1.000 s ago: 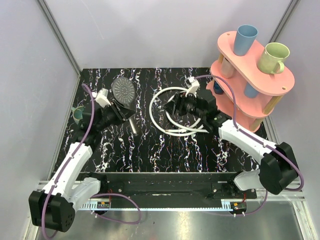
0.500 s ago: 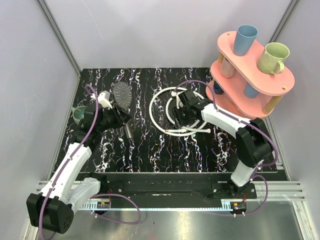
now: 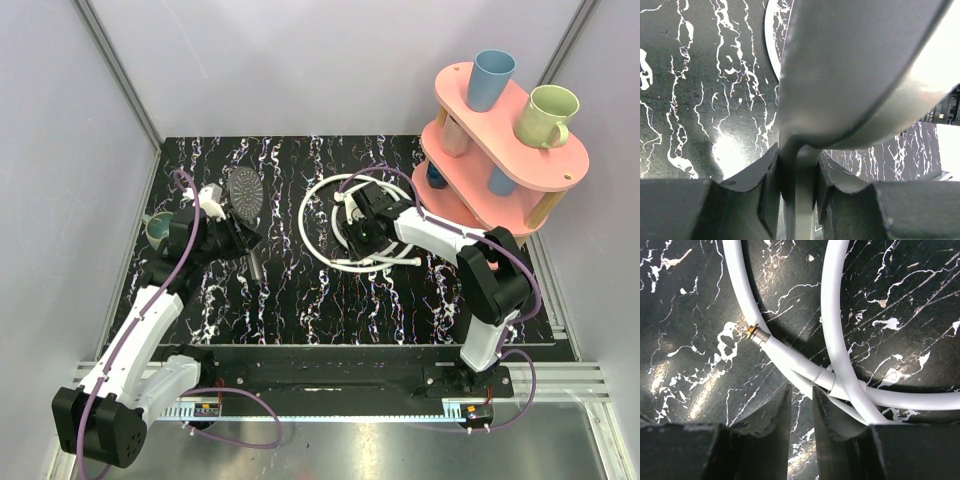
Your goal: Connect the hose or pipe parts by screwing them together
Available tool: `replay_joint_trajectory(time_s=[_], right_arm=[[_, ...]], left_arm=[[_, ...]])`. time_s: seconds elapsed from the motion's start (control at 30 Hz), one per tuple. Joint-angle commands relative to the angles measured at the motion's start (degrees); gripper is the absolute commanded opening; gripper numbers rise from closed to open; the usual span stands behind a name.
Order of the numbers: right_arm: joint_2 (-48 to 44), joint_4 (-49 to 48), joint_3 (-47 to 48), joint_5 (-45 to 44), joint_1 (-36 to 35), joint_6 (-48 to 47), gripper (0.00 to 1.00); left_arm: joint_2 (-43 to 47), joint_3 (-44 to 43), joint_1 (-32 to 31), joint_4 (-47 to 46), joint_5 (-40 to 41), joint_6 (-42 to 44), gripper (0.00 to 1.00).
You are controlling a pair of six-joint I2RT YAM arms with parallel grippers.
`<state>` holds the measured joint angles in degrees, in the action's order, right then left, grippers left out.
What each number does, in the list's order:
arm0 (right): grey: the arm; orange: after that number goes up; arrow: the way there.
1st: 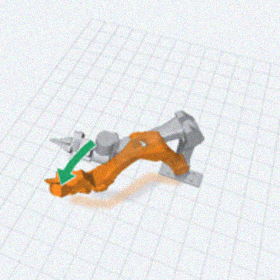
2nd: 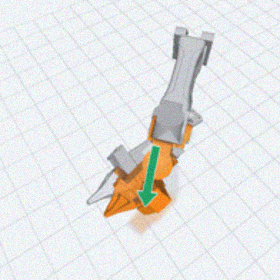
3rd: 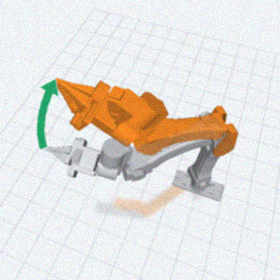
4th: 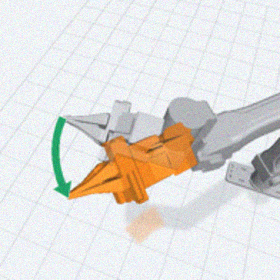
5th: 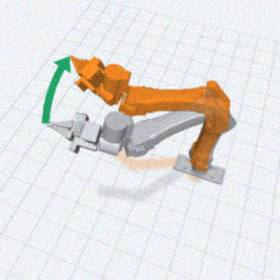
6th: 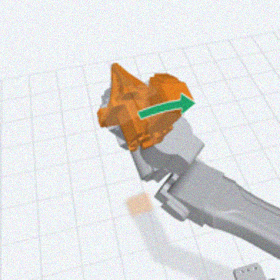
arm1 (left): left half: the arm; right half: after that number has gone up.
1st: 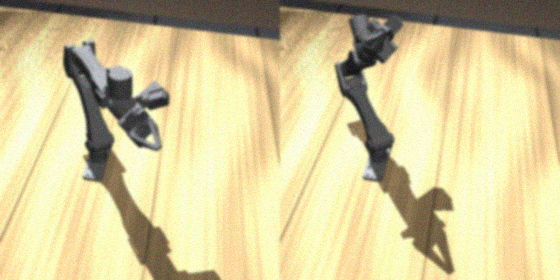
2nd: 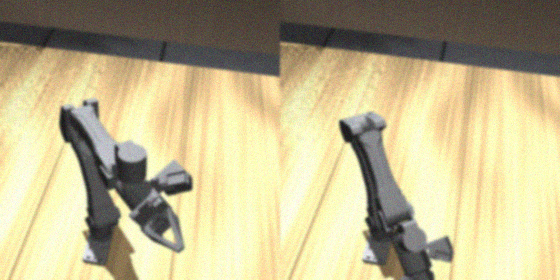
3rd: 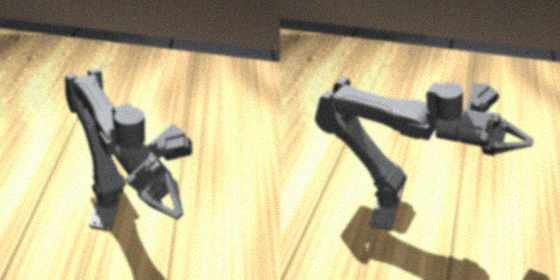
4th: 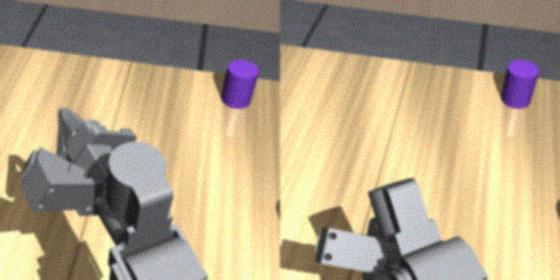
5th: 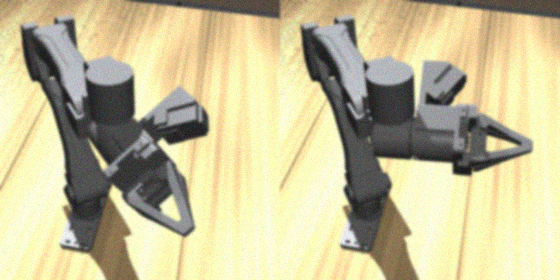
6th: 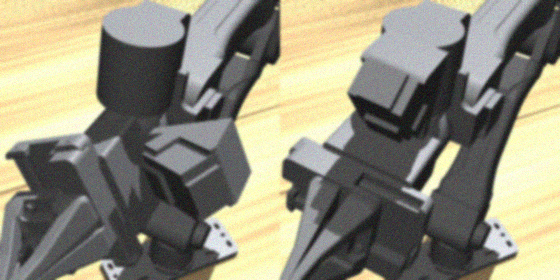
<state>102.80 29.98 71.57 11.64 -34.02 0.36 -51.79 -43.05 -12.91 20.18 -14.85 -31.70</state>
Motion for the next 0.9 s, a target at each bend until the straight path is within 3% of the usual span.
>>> replay_joint_trajectory(time_s=[0.0, 0.1, 0.27, 0.53, 0.87], right_arm=[[2.0, -1.1, 2.2, -2.1, -0.1, -2.2, 0.32], [2.3, -1.0, 1.7, -6.6, -0.2, -3.9, 0.39], [0.5, -0.9, 0.8, -9.1, -0.1, -10.9, 0.39], [3.7, 3.8, 0.4, -6.6, -0.1, -19.9, 0.47], [0.2, 1.3, -4.3, -3.5, 0.1, -31.1, 0.47]], left_arm=[[2.0, -2.7, -0.2, -3.6, 1.4, 1.5, 0.00], [2.0, -2.8, -0.1, -4.1, 0.9, 1.3, 0.00], [2.0, -2.4, -0.2, -4.2, 0.4, 1.4, 0.00], [1.3, -2.0, -0.2, -5.2, -0.5, 0.9, 0.00], [1.1, -1.7, -0.1, -5.8, -1.1, 0.3, 0.00]])
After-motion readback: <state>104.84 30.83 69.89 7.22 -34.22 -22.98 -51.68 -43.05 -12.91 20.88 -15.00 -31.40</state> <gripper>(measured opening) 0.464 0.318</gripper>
